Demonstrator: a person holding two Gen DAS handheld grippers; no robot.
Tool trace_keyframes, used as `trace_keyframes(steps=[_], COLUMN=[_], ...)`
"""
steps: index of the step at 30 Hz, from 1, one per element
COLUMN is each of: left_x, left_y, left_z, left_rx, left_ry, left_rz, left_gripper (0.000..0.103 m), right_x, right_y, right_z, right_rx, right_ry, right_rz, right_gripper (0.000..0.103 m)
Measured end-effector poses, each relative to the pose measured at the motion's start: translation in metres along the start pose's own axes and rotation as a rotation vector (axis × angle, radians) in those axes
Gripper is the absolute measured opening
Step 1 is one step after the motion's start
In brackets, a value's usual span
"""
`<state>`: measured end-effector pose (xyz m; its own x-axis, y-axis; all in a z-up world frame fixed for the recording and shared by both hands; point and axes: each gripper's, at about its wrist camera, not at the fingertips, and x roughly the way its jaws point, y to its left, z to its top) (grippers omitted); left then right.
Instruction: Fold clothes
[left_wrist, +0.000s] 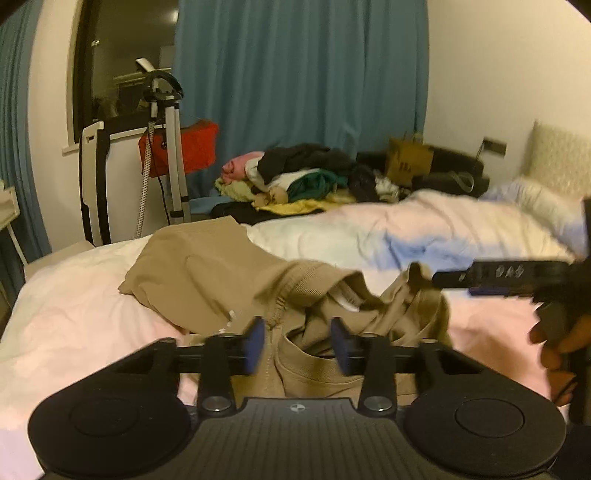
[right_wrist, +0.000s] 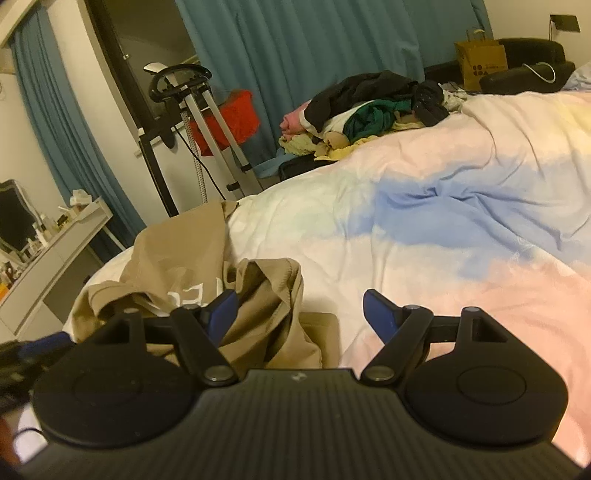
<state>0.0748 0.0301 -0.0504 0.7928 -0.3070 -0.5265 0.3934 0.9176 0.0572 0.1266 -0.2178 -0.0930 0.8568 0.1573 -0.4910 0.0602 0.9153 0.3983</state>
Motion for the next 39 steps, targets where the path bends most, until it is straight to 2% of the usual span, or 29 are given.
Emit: trace_keyframes(steps=[2, 4, 5, 8, 11, 14, 16, 20, 22, 23, 25, 27, 29, 32, 34, 36, 39], left_x=[0.015, 0.03, 0.035, 0.022, -0.023, -0.066, -0.08, -0.081, -0.075, -0.073, -0.068, -0.061, -0.049, -0.018, 0.004, 0.013, 0.004], left_y=[-0.006, -0.01, -0.01, -0.004, 0.011, 0.026, 0.036, 0.046, 0.047, 0.043, 0.034, 0.021, 0.007, -0.008, -0.01, -0.004, 0.008], left_z=[-0.002, -0.003, -0.004, -0.004, -0.002, -0.004, -0.01, -0.017, -0.016, -0.016, -0.016, -0.014, -0.01, -0.005, -0.006, -0.009, -0.011], left_rx=[0.034, 0.065, 0.076, 0.057, -0.066, -0.178, -0.249, -0.296, -0.292, -0.273, -0.225, -0.16, -0.093, -0.009, 0.016, -0.01, -0.09], left_ry=[0.022, 0.042, 0.047, -0.007, -0.121, -0.228, -0.241, -0.185, -0.157, -0.148, -0.133, -0.126, -0.117, -0.066, -0.013, 0.002, -0.03], left_rz=[0.042, 0.083, 0.102, 0.137, 0.115, 0.096, 0.108, 0.117, 0.102, 0.104, 0.118, 0.114, 0.132, 0.201, 0.287, 0.369, 0.435], left_gripper=[0.042, 0.025, 0.003, 0.001, 0.001, 0.0, 0.0, 0.0, 0.001, 0.006, 0.023, 0.053, 0.065, 0.068, 0.067, 0.065, 0.066], right_x=[0.0, -0.001, -0.001, -0.001, 0.001, 0.008, 0.012, 0.016, 0.018, 0.019, 0.021, 0.023, 0.024, 0.022, 0.02, 0.02, 0.028], right_y=[0.0, 0.002, 0.003, 0.007, 0.011, 0.013, 0.014, 0.011, 0.01, 0.01, 0.01, 0.009, 0.009, 0.01, 0.01, 0.009, 0.013], right_z=[0.0, -0.001, -0.001, -0.001, -0.001, -0.005, -0.007, -0.009, -0.009, -0.007, -0.003, -0.003, -0.004, -0.005, -0.005, -0.004, -0.001], right_rx=[-0.001, -0.01, -0.021, -0.051, -0.077, -0.094, -0.098, -0.073, -0.064, -0.062, -0.059, -0.057, -0.065, -0.077, -0.073, -0.064, -0.068], right_ry=[-0.002, -0.006, -0.01, -0.03, -0.037, 0.003, 0.027, 0.038, 0.034, 0.021, 0.003, 0.002, 0.008, 0.008, 0.006, 0.007, 0.017], right_rz=[0.005, 0.011, 0.014, 0.029, 0.041, 0.036, 0.028, 0.002, -0.012, -0.02, -0.035, -0.044, -0.044, -0.034, -0.024, -0.017, -0.009], right_gripper=[0.077, 0.077, 0.077, 0.077, 0.077, 0.077, 0.077, 0.077, 0.077, 0.077, 0.077, 0.077, 0.077, 0.077, 0.077, 0.077, 0.077])
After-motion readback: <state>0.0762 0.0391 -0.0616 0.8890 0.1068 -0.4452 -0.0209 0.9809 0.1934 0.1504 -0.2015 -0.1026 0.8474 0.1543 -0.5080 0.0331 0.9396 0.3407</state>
